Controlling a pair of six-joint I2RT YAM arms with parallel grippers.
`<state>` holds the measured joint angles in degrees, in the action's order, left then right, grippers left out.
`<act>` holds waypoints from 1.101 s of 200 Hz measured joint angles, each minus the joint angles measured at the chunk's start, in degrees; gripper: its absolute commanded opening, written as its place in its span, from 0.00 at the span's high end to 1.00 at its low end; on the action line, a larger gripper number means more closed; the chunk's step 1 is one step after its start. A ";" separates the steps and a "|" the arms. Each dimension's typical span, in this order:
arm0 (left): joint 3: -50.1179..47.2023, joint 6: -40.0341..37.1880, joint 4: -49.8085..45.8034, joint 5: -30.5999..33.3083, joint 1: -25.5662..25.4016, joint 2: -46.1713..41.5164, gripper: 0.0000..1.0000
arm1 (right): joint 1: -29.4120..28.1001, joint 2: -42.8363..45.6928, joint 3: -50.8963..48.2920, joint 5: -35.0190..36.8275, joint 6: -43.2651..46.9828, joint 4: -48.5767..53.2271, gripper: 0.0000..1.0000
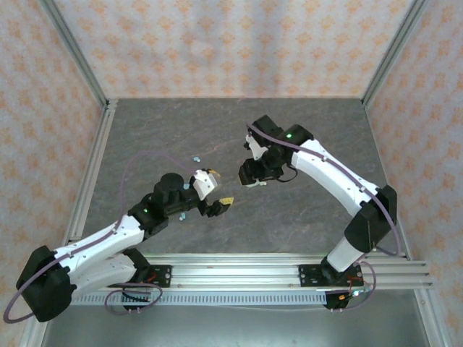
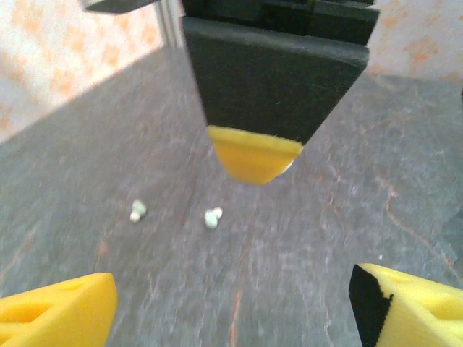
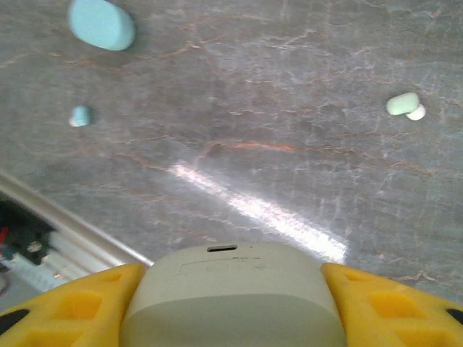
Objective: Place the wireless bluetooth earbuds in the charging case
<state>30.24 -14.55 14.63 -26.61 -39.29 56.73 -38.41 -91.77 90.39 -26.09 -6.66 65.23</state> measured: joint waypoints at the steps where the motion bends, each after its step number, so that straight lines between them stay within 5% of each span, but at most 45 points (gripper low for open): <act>1: 0.09 0.00 0.22 0.00 -0.17 0.20 0.16 | 0.00 0.02 0.09 -0.11 0.00 0.09 0.44; 147: 9.73 0.04 9.62 -3.19 -4.28 13.73 0.25 | 0.39 1.09 4.11 -9.09 -1.77 5.55 0.45; 220: 12.00 -0.13 7.98 -3.45 -4.98 14.91 0.48 | 0.90 1.16 4.11 -9.53 -2.54 5.81 0.45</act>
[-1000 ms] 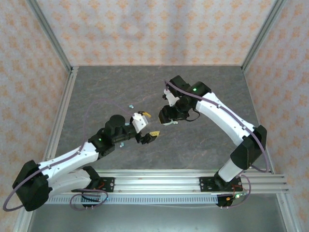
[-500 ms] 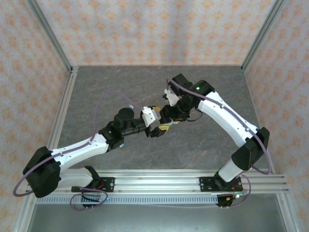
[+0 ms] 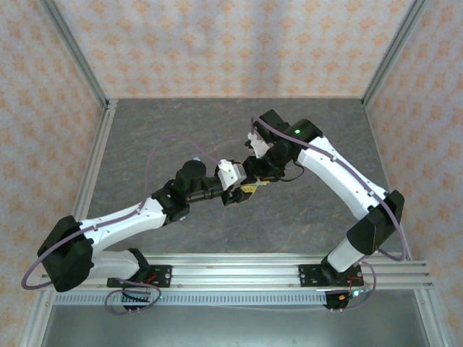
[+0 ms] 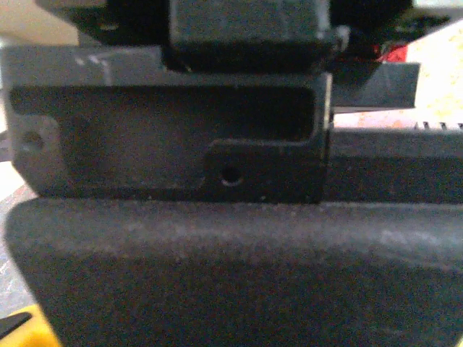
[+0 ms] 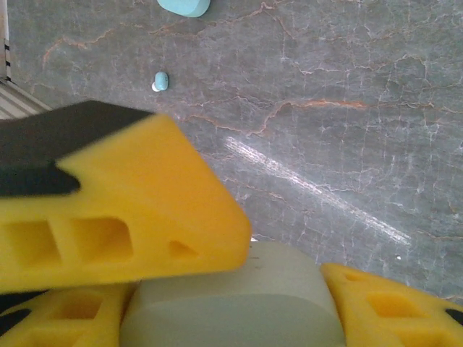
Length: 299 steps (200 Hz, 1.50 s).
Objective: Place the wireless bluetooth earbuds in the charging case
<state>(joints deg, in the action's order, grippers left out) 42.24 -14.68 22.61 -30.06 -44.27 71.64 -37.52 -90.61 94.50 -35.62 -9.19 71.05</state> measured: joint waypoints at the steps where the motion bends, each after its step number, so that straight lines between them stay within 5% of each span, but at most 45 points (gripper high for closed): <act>1: 0.04 0.04 -0.04 0.00 0.00 0.02 0.48 | 0.00 0.02 0.00 0.00 -0.04 0.00 0.44; 90: 1.95 1.27 -0.90 -1.03 0.02 0.74 0.71 | 1.33 1.27 -0.02 0.22 -0.74 -0.31 0.28; 154: 2.38 1.31 0.70 -0.55 0.00 -0.04 0.72 | 1.86 4.46 -0.79 1.49 -2.45 -2.25 0.21; 299: 1.42 5.55 -5.09 2.62 2.40 -2.75 0.72 | 5.77 17.25 -11.04 0.04 -14.10 -19.96 0.23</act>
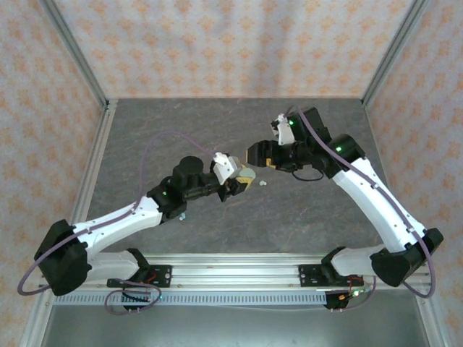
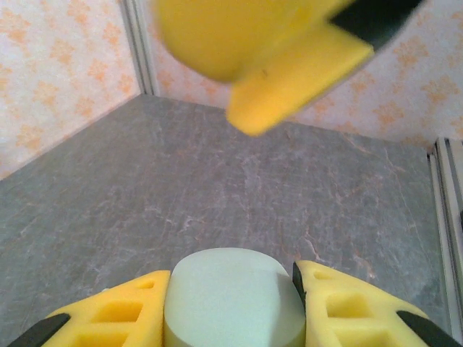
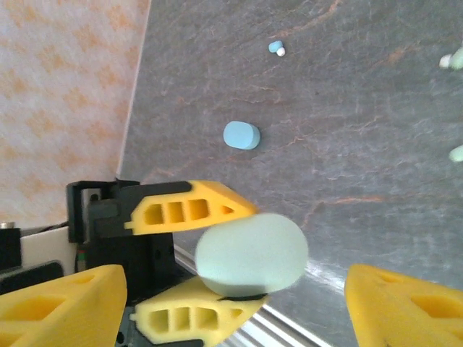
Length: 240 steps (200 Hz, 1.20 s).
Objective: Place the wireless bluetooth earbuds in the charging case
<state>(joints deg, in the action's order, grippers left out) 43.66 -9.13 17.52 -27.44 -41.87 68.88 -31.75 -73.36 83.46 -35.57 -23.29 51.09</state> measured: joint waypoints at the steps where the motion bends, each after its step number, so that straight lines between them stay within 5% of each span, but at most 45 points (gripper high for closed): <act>1: -0.07 0.20 0.04 -0.02 0.15 -0.15 0.72 | 0.07 0.07 -0.22 -0.11 -0.22 -0.22 0.23; 99: -0.70 8.11 6.62 -2.40 3.04 -5.64 0.72 | 1.95 2.49 -14.93 -14.88 -19.39 -24.06 0.31; 240: -0.42 13.18 11.89 -2.12 3.37 -4.20 0.69 | 3.04 2.71 -18.82 -21.42 -30.32 -38.69 0.83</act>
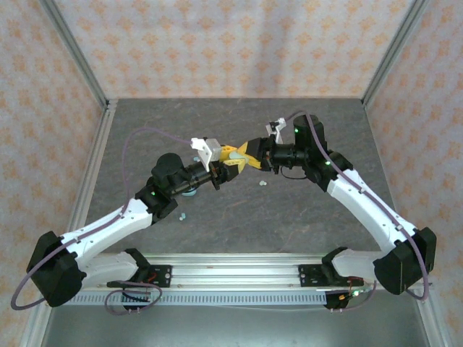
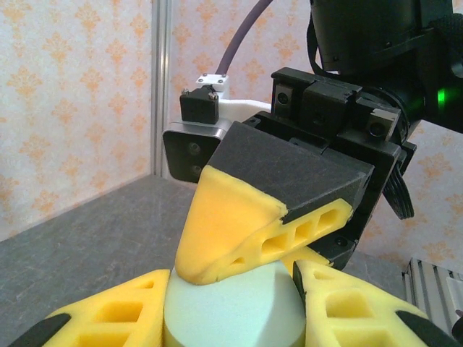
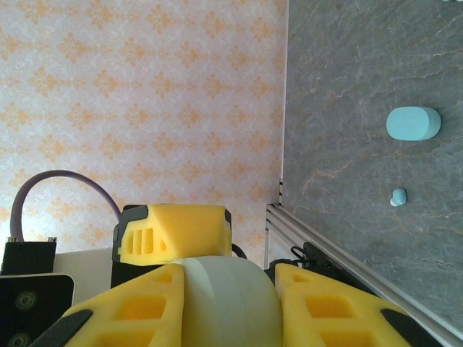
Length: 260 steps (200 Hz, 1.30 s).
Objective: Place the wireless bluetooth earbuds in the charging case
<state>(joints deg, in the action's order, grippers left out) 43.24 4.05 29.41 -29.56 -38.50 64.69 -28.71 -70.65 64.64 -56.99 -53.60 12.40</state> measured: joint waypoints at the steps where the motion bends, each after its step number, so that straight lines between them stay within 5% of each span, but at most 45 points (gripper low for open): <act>1: 0.04 0.02 0.00 0.00 0.02 0.02 0.69 | 0.00 0.00 -0.02 0.00 0.00 -0.04 0.83; 40: 1.68 0.04 -1.07 -0.07 0.70 1.51 0.60 | 0.44 0.02 -1.42 1.01 -1.99 -3.48 0.92; 72: 3.32 0.22 -2.36 -0.24 1.29 3.26 0.42 | 0.26 0.02 -2.32 2.38 -2.99 -5.90 1.00; 153: 3.98 -0.83 -8.48 -7.87 7.82 4.33 0.15 | -0.76 1.01 -4.11 8.87 -3.17 -11.15 1.00; 214: 5.20 -6.80 -17.20 -16.90 13.05 -0.48 0.19 | -0.76 2.58 -1.84 14.64 7.82 1.79 1.00; 260: 5.11 -5.25 -13.22 -21.42 13.03 2.32 0.28 | -0.76 3.78 -3.21 14.43 7.23 -0.42 1.00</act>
<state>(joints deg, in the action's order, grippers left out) 48.36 -1.19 16.19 -50.98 -25.47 67.00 -29.47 -66.87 61.43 -42.57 -46.37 11.99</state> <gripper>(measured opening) 0.747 0.244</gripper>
